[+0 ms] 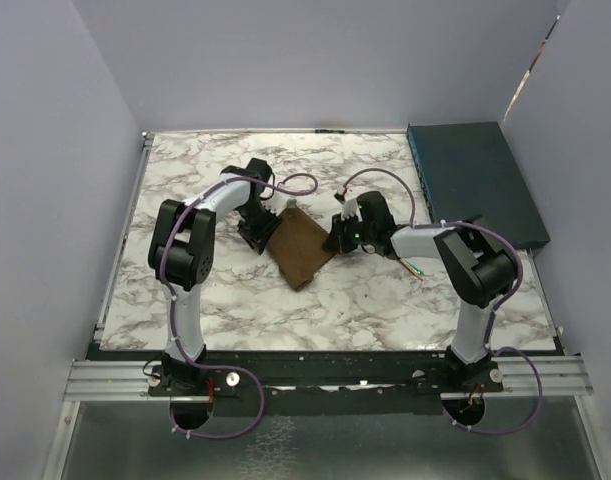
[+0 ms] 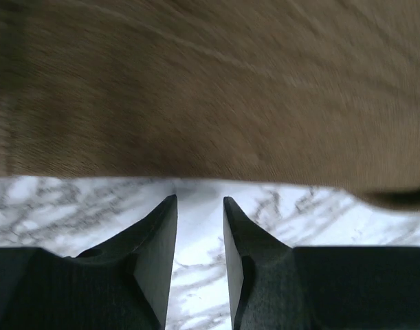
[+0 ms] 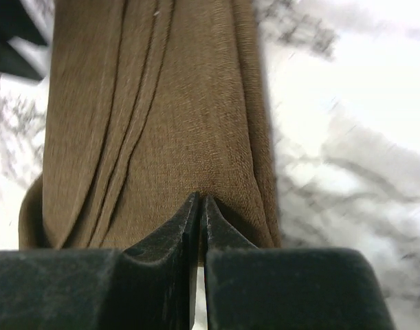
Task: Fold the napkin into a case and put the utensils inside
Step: Fold the napkin at the center of the board.
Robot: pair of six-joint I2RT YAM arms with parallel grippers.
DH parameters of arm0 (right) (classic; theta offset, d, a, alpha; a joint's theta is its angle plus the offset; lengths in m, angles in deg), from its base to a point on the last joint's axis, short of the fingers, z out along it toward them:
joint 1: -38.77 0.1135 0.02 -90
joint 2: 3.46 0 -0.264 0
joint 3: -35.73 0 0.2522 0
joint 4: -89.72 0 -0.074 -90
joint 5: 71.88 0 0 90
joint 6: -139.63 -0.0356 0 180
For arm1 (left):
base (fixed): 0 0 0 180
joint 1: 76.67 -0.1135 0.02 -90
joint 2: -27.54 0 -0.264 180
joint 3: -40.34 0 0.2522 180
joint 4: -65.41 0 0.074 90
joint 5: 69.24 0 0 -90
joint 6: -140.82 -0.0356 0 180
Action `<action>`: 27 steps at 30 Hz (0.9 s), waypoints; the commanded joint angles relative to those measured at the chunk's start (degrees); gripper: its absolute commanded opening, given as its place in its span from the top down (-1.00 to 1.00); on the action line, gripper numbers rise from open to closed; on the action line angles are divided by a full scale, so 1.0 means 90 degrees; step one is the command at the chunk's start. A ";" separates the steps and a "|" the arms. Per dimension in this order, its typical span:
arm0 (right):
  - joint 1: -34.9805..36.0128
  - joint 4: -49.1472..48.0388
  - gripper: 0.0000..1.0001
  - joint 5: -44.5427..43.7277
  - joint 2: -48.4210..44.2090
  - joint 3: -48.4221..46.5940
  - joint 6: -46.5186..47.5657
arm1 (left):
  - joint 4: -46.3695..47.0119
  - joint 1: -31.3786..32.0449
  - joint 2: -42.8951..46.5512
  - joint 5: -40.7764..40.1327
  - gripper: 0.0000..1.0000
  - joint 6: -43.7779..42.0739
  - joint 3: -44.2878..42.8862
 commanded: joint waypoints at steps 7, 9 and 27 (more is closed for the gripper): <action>0.1156 0.0518 0.82 -0.0290 -0.0867 0.1303 -0.0676 | 0.0582 -0.0032 -0.1327 -0.0198 0.32 0.0785 -0.1857; 0.1328 0.0601 0.81 -0.0316 -0.1029 0.1358 -0.0783 | 0.0568 -0.0033 -0.1488 -0.0208 0.32 0.0846 -0.2147; 0.1483 0.0807 0.71 0.0225 -0.1144 0.0356 -0.0594 | -0.1348 -0.0146 0.0771 0.0354 0.09 -0.1421 -0.0904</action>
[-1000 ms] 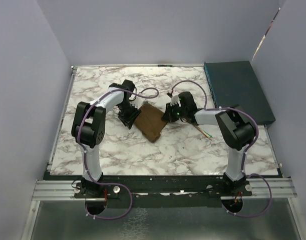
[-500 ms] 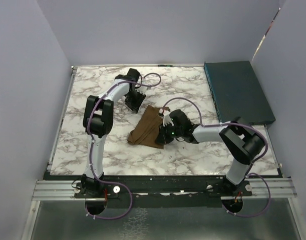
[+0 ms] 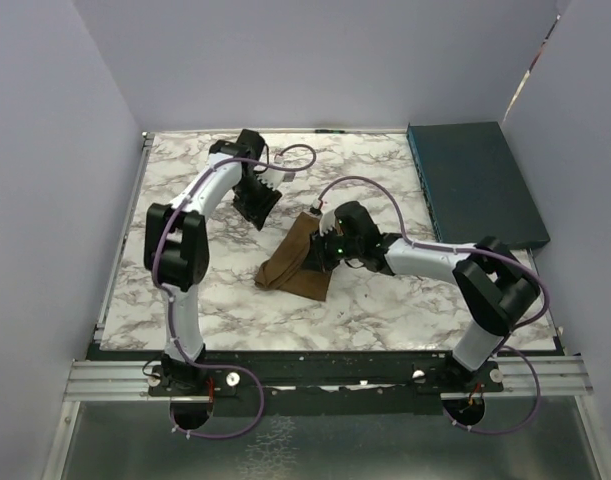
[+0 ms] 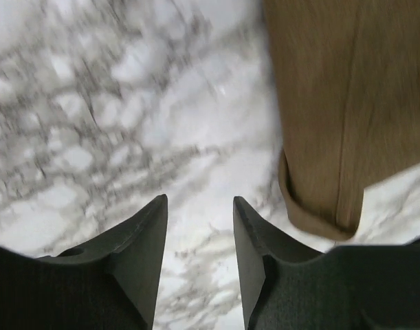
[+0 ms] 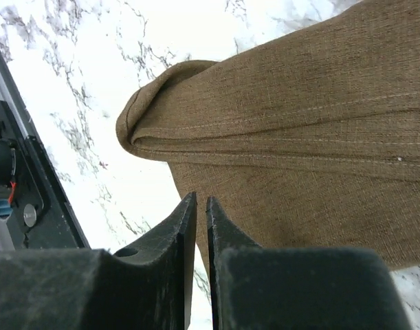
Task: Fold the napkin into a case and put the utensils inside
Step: Fold the napkin at the center of the board.
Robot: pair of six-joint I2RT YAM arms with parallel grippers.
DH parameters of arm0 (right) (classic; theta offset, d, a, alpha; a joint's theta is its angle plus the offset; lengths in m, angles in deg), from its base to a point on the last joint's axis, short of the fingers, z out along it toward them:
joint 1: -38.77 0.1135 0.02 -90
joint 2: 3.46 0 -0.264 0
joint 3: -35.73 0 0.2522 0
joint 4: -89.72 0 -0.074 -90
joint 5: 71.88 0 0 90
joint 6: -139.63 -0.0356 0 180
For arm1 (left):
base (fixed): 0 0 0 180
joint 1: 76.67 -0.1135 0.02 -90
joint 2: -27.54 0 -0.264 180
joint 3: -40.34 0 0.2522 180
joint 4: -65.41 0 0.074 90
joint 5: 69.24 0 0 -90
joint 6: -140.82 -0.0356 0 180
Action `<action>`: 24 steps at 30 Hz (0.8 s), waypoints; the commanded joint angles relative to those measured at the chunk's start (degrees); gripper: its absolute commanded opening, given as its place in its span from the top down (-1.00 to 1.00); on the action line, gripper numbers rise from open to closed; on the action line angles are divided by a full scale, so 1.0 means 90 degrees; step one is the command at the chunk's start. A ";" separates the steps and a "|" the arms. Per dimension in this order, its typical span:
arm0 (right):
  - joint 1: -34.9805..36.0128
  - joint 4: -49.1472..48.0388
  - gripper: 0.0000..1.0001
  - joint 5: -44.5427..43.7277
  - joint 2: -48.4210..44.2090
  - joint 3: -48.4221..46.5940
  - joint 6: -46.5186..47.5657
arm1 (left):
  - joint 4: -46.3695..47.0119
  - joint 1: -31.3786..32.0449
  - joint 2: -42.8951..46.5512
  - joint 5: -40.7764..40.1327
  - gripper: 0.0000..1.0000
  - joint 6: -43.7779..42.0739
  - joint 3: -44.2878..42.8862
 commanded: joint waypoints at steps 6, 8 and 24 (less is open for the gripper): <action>-0.0010 -0.1133 0.74 0.0616 0.0598 0.0475 -0.0207 | 0.0356 0.0350 0.2703 0.0292 0.03 -0.1930 0.3613; -0.0010 -0.1216 0.75 0.0599 0.0688 0.0504 -0.0203 | 0.0694 0.0651 0.3054 0.0156 0.02 -0.1968 0.3996; -0.0037 -0.2806 0.75 0.0890 0.0829 0.1397 -0.0802 | 0.2266 0.1691 0.4148 -0.0599 -0.07 -0.2511 0.5499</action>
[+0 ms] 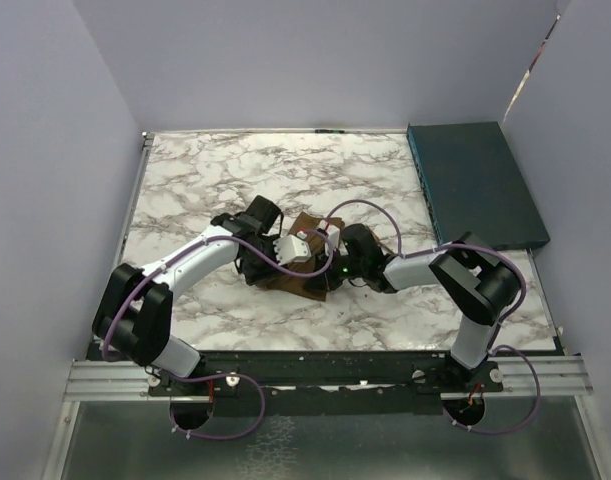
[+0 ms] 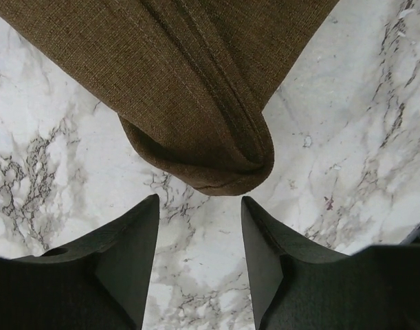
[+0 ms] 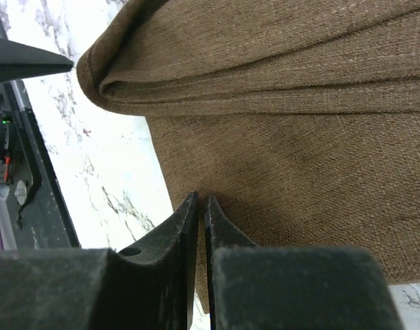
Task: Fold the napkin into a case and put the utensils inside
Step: Fold the napkin at the center of the board.
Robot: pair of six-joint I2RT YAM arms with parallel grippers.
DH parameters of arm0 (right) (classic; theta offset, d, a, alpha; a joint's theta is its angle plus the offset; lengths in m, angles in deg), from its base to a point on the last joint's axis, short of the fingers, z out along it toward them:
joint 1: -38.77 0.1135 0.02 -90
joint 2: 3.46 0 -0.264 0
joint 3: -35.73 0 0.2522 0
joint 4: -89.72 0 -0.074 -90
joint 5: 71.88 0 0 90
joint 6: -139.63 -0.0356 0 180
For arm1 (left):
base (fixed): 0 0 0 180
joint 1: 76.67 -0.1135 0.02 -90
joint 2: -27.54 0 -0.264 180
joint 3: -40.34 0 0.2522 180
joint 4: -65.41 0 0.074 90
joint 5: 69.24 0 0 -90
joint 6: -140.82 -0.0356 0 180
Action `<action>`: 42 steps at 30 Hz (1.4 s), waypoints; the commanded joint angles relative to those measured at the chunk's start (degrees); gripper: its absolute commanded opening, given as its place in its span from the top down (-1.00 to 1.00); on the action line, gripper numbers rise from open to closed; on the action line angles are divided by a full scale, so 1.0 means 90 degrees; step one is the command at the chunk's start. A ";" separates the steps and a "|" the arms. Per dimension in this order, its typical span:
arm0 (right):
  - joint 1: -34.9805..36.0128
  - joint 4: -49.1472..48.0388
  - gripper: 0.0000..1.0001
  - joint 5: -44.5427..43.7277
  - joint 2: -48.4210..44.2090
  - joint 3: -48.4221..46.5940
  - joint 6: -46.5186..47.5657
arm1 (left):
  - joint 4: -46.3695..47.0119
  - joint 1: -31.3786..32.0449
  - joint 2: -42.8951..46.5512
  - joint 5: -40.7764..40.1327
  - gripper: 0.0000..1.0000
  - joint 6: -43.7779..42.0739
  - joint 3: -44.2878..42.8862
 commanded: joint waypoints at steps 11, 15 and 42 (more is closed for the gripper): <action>-0.0069 -0.0996 0.77 0.0380 0.0284 0.0272 -0.0385 | 0.0680 0.0357 0.0211 -0.0398 -0.92 -0.0901 0.0700; -0.0069 -0.0978 0.78 0.0380 0.0253 0.0320 -0.0383 | 0.0924 0.0412 0.0186 -0.0485 -0.98 -0.0899 0.0825; -0.0069 -0.0912 0.81 0.0350 0.0265 0.0440 -0.0326 | 0.1048 0.0885 -0.0373 -0.1110 1.00 0.0654 0.0295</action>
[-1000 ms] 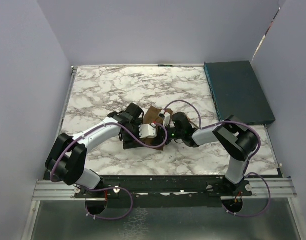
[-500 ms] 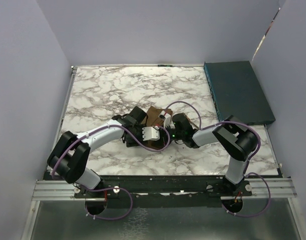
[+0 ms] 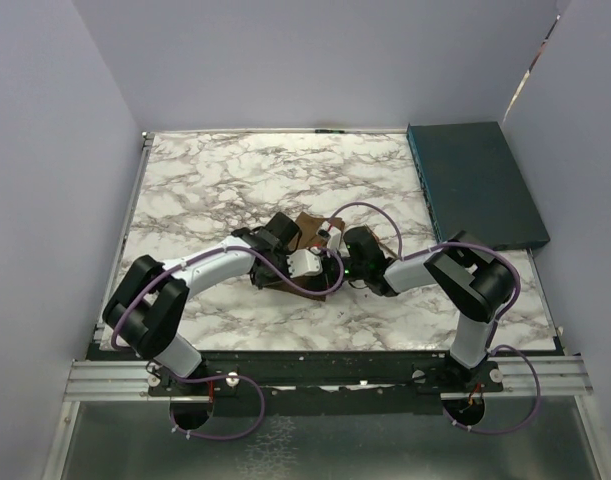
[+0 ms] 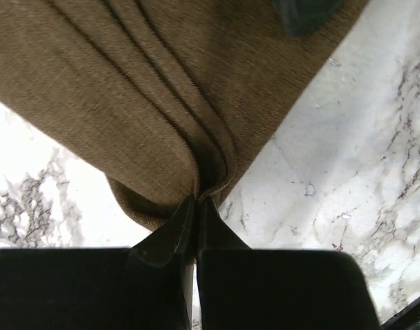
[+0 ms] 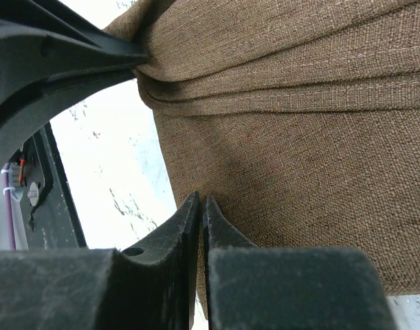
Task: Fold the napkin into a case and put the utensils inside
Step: Fold the napkin at the center of the board.
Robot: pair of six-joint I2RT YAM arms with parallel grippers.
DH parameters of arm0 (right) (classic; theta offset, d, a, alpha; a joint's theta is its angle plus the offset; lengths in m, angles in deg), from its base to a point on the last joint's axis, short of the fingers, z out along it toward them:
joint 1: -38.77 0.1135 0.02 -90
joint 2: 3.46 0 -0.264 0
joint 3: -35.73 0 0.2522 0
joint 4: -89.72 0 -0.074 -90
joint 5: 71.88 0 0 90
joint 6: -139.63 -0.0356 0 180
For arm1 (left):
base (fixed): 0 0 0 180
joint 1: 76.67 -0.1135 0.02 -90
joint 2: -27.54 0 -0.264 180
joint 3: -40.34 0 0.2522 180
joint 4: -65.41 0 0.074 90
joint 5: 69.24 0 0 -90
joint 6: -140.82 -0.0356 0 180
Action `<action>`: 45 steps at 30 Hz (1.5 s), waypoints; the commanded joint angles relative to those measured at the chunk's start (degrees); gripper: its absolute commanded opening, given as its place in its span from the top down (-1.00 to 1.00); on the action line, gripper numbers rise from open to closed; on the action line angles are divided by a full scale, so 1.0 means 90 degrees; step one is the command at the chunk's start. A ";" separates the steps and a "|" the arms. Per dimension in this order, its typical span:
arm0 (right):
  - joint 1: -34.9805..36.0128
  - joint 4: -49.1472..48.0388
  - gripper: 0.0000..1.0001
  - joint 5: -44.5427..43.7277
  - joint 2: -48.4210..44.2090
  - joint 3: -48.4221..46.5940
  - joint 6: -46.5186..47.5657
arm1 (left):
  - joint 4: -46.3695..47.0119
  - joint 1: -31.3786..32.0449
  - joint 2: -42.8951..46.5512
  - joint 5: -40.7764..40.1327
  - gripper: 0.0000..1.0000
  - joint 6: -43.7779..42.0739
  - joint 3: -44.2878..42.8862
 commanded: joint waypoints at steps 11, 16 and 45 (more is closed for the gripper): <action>-0.0023 -0.0040 0.81 0.0113 0.0075 0.0161 0.0072 | -0.0079 0.0072 -0.0141 0.0162 1.00 0.1615 -0.1095; -0.0018 -0.0100 0.81 0.0149 0.0087 0.0191 0.0062 | -0.0081 0.0121 -0.0271 0.0264 1.00 0.1817 -0.1122; -0.0026 -0.0160 0.71 0.0325 0.0066 0.0120 0.0070 | 0.0277 0.0409 -0.0753 0.1087 -0.07 0.2552 -0.0751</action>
